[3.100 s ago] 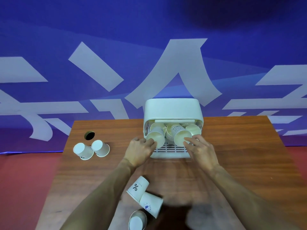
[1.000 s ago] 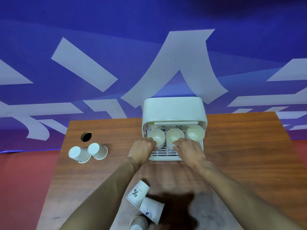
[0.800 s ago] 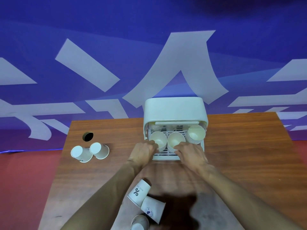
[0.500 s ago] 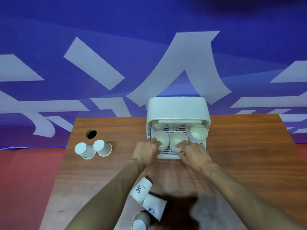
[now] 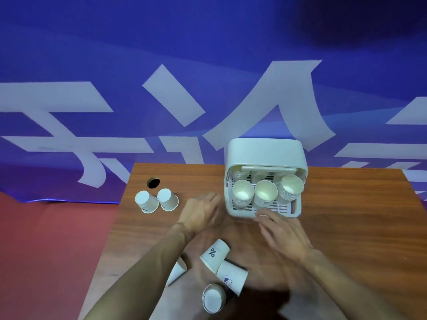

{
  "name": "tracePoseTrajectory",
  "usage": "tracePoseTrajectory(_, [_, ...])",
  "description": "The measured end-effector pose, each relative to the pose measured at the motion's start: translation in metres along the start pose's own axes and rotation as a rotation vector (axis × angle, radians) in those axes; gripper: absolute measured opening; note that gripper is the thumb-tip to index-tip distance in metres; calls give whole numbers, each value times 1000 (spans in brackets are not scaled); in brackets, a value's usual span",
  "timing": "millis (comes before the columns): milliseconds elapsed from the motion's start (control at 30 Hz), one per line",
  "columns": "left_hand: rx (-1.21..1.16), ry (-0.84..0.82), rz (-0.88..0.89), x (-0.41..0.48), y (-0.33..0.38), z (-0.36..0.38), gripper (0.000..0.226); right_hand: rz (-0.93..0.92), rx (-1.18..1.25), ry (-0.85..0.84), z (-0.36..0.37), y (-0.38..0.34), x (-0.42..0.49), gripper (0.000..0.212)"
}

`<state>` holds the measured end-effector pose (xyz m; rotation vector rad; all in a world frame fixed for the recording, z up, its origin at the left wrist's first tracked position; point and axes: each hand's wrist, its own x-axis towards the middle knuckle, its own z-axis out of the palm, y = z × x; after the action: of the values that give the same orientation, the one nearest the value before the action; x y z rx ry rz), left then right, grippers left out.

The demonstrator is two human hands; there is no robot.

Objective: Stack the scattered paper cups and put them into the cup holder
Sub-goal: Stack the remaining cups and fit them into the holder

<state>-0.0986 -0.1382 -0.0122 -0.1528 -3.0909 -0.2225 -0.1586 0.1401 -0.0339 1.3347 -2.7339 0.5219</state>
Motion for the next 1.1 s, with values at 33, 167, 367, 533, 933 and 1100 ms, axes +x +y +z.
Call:
tracePoseTrajectory(33, [27, -31, -14, -6, -3, 0, 34, 5, 1, -26, 3, -6, -4, 26])
tracePoseTrajectory(167, [30, -40, -23, -28, -7, 0, 34, 74, -31, -147, 8, -27, -6, 40])
tracePoseTrajectory(367, [94, -55, -104, -61, 2, 4, 38, 174, -63, -178, 19, -60, -5, 42])
tracePoseTrajectory(533, [101, -121, -212, -94, 10, 17, 24, 258, 30, -174, 42, -70, -21, 42])
tracePoseTrajectory(933, [-41, -350, -662, -131, 48, 43, 18, 450, 84, -368, 52, -76, -55, 33])
tracePoseTrajectory(1100, [-332, -351, -938, -117, 53, 45, 16, 512, 30, -441, 43, -75, -57, 26])
